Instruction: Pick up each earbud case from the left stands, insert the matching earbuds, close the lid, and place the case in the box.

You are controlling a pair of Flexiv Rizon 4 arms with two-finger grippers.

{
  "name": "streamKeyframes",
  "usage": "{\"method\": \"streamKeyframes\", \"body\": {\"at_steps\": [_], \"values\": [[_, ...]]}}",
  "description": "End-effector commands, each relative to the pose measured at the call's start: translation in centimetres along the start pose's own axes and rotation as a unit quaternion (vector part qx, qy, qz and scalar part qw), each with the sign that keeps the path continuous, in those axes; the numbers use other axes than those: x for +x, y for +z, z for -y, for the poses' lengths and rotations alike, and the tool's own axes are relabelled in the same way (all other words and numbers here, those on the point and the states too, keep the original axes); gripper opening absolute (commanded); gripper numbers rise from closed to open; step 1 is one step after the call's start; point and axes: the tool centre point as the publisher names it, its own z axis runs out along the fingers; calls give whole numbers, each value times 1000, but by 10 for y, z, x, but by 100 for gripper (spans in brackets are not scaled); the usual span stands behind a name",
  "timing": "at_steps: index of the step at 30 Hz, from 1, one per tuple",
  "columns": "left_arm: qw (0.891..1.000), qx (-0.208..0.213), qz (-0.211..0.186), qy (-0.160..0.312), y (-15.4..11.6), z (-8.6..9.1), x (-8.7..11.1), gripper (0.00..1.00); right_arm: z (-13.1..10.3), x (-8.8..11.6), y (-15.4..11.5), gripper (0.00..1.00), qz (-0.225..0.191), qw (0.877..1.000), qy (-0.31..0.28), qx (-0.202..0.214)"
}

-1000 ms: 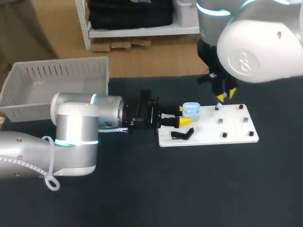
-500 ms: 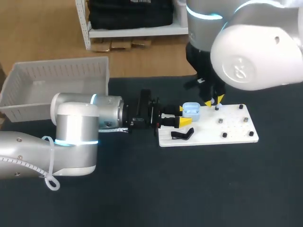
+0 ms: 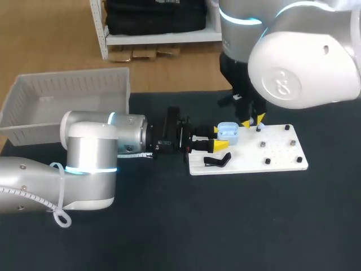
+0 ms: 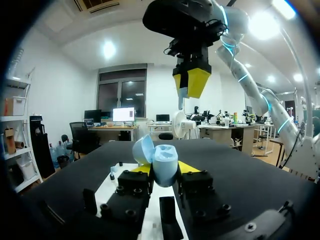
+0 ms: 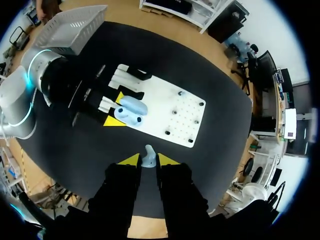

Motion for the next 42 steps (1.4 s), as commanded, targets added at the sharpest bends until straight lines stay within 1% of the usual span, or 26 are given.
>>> {"method": "streamKeyframes", "body": {"at_steps": [1, 2, 3, 4, 5, 6, 7, 8, 9, 10, 11, 12, 13, 14, 16, 18, 32, 33, 37, 39, 42], "values": [[1000, -3, 1, 1, 0, 1, 0, 0, -24, 1, -12, 0, 14, 998, 42, -37], [1000, -3, 1, 1, 0, 1, 0, 0, -31, 0, -14, 0, 11, 997, 59, -46], [1000, -3, 1, 1, 0, 1, 0, 0, -35, -2, -14, 0, -6, 995, 85, -44], [1000, -3, 1, 1, 0, 1, 0, 0, -38, -3, -12, 0, -20, 995, 98, -26], [1000, -3, 1, 1, 0, 1, 0, 0, -39, -5, -10, 0, -42, 990, 133, -20], [1000, -3, 1, 1, 0, 1, 0, 0, -39, -8, -7, 0, -65, 984, 167, -2], [1000, -3, 1, 1, 0, 1, 0, 0, -39, -11, -3, 0, -75, 979, 191, 15], [1000, -3, 1, 1, 0, 1, 0, 0, -38, -15, -2, 0, -85, 969, 230, 7], [1000, -3, 1, 1, 0, 1, 0, 0, -38, -17, -1, 0, -94, 963, 251, 6], [1000, -3, 1, 1, 0, 1, 0, 0, -38, -20, 0, 0, -95, 958, 271, 7], [1000, -3, 1, 1, 0, 1, 0, 0, -39, -23, 1, 0, -93, 956, 279, 5], [1000, -3, 1, 1, 0, 1, 0, 0, -41, -26, 3, 0, -88, 954, 285, 7], [1000, -3, 1, 1, 0, 1, 0, 0, -40, -27, 6, 0, -78, 956, 281, 24], [1000, -3, 1, 1, 0, 1, 0, 0, -40, -28, 6, 0, -75, 957, 279, 27], [1000, -3, 1, 1, 0, 1, 0, 0, -37, -29, 8, 0, -69, 953, 293, 32], [1000, -3, 1, 1, 0, 1, 0, 0, -30, -28, 8, 0, -68, 950, 305, 27], [1000, -3, 1, 1, 0, 1, 0, 0, -30, -28, 8, 0, -68, 950, 305, 27], [1000, -3, 1, 1, 0, 1, 0, 0, -31, -30, 8, 0, -69, 947, 313, 11], [1000, -3, 1, 1, 0, 1, 0, 0, -30, -33, 9, 0, -69, 941, 331, 3], [1000, -3, 1, 1, 0, 1, 0, 0, -28, -33, 7, 0, -52, 938, 343, -3], [1000, -3, 1, 1, 0, 1, 0, 0, -26, -32, 4, 0, -48, 934, 355, -5]]}}
